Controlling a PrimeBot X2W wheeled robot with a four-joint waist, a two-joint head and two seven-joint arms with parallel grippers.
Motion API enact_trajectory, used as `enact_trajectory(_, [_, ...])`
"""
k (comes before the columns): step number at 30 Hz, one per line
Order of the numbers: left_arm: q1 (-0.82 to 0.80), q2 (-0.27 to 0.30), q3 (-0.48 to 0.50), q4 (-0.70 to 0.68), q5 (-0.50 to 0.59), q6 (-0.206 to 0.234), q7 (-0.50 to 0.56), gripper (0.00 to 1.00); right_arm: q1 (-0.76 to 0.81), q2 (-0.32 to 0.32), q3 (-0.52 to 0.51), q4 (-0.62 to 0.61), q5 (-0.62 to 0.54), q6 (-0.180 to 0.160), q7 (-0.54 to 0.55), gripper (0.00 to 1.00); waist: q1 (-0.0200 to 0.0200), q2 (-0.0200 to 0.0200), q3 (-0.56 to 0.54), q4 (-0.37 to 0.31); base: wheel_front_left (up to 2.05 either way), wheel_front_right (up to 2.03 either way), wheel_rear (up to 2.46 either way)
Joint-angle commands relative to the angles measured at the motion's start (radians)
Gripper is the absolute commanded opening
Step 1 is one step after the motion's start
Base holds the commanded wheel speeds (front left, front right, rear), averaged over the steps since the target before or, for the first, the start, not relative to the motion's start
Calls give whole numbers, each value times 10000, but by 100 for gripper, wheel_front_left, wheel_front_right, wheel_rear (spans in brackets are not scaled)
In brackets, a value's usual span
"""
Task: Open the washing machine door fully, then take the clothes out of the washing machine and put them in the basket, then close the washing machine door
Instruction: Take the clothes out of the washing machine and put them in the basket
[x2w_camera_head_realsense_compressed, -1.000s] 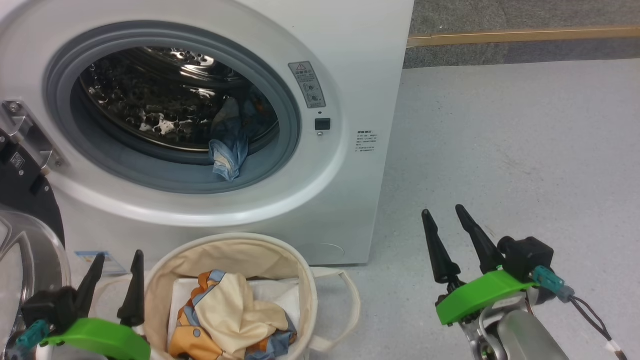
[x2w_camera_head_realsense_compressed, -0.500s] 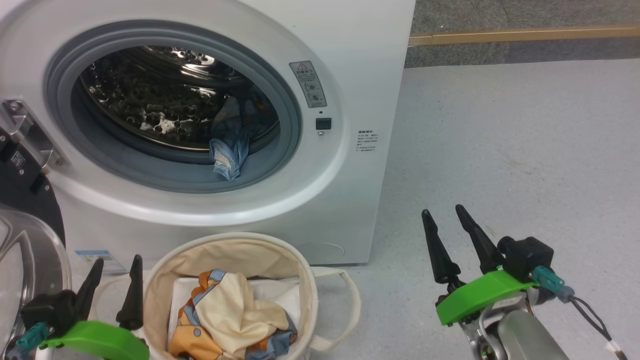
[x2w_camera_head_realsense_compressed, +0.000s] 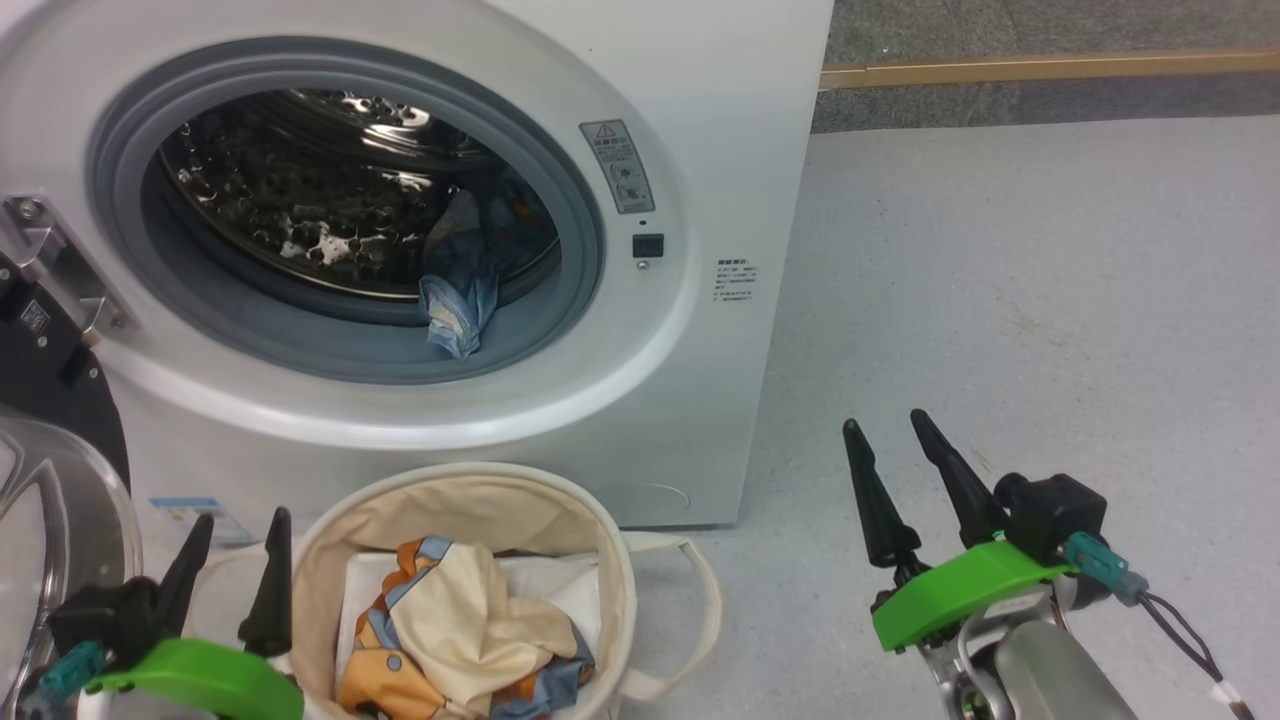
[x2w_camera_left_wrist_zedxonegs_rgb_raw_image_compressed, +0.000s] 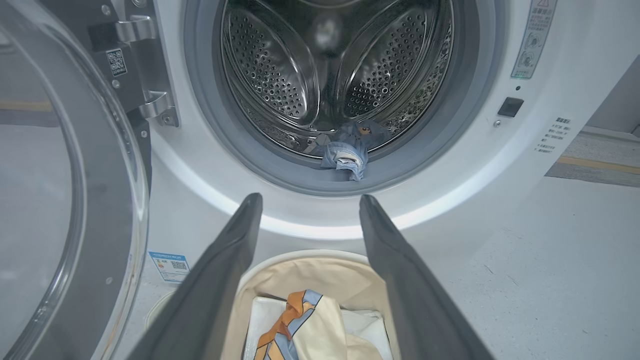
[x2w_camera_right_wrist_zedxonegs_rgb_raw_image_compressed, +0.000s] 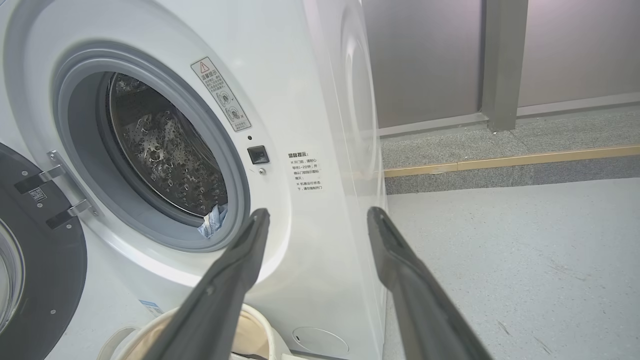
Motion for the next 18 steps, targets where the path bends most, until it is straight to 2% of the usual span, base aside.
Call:
enact_trajectory(1, [-759,319,388,-171,-33,-96,-26,100,-246,42,221,-290,-27,62,-51,100,0,-1,31,-16,0,0,0])
enact_trajectory(13, [-3030,316,-325,620,297,-670,868,100,-410,42,189,-456,-18,62,-51,100,0,-1,802,-163,0,0,0])
enact_trajectory(18, [-4908,167,-741,1551,463,-1097,1636,100,-604,42,102,-702,25,62,-51,100,0,-1,1608,-203,0,0,0])
